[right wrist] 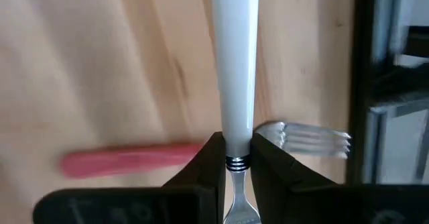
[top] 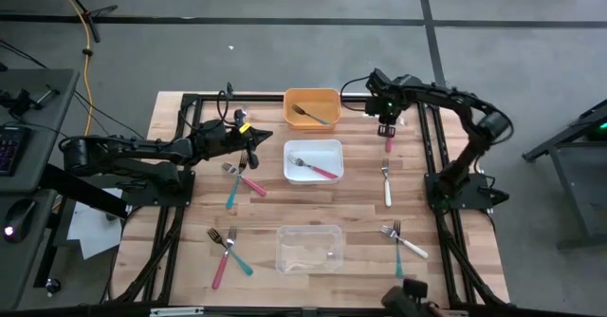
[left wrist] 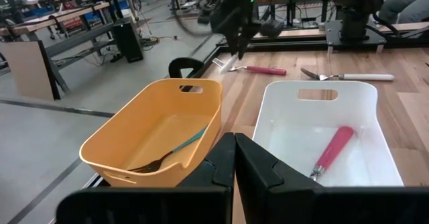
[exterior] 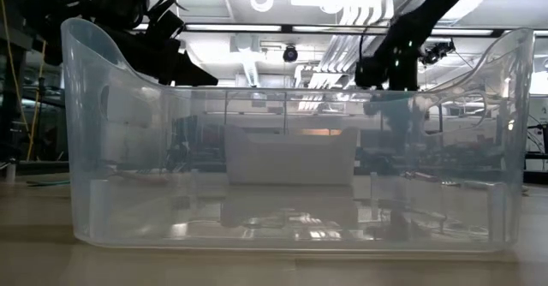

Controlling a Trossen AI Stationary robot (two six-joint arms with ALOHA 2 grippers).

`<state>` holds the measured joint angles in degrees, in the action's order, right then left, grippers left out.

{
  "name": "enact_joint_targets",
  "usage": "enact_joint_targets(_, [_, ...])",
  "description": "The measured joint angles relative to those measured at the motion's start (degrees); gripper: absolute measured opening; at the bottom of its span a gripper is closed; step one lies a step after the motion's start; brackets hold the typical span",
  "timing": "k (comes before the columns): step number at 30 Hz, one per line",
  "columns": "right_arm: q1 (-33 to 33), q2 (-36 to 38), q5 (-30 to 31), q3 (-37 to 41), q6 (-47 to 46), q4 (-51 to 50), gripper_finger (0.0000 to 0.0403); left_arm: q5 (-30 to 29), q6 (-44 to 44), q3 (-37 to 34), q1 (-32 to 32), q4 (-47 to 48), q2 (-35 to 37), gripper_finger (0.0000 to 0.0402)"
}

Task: Sort silverware by color (type)
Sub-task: Put the top right white fork into the transparent bin

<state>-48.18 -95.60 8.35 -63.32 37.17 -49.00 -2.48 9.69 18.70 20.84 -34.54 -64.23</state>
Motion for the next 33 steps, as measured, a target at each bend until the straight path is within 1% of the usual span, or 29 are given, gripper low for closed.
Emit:
enact_joint_targets(3, [3.2, 4.3, -0.4, 0.0, -5.5, -3.4, 0.0043, 0.0, 0.0, 0.0, 0.0, 0.0, 0.0, 0.0000])
enact_joint_targets(7, [10.6, 10.2, -2.9, 0.0, -16.6, -6.7, 0.0044, -0.1, 0.0, 0.0, 0.0, 0.0, 0.0, 0.0000])
enact_joint_targets(9, [16.0, 12.5, -2.8, 0.0, -23.2, -8.3, 0.0044, -0.1, -0.1, 0.0, 0.0, 0.0, 0.0, 0.0000])
enact_joint_targets(12, [25.9, 15.1, -3.3, 0.0, -35.1, -9.8, 0.0044, -0.1, -0.5, 0.0, 0.0, -0.1, 0.0, 0.0000])
enact_joint_targets(15, [36.2, 16.7, -5.2, -0.1, -46.9, -10.5, 0.0044, -0.1, -0.5, 0.0, 0.0, -0.1, 0.0, 0.0000])
enact_joint_targets(18, [45.9, 16.8, -6.0, -2.4, -60.0, -11.0, 0.0044, -0.1, -0.5, 0.0, 0.0, -0.1, 0.0, 0.0000])
enact_joint_targets(21, [54.0, 15.1, -6.1, -7.0, -70.8, -10.4, 0.0044, -0.6, -0.5, 0.0, 0.0, -0.1, 0.0, 0.0000])
enact_joint_targets(24, [60.3, 11.1, -6.0, -13.0, -76.3, -9.4, 0.0044, -0.8, -0.5, 0.0, 0.0, -0.2, 0.0, 0.0000])
enact_joint_targets(28, [65.4, 2.3, -5.6, -22.2, -78.8, -9.0, 0.0044, -0.8, -0.7, 0.0, 0.0, -0.1, 0.0, 0.0000])
enact_joint_targets(33, [68.2, -9.2, -5.9, -34.5, -79.2, -9.2, 0.0044, -0.8, -1.2, 0.0, 0.0, -0.1, 0.0, 0.0000])
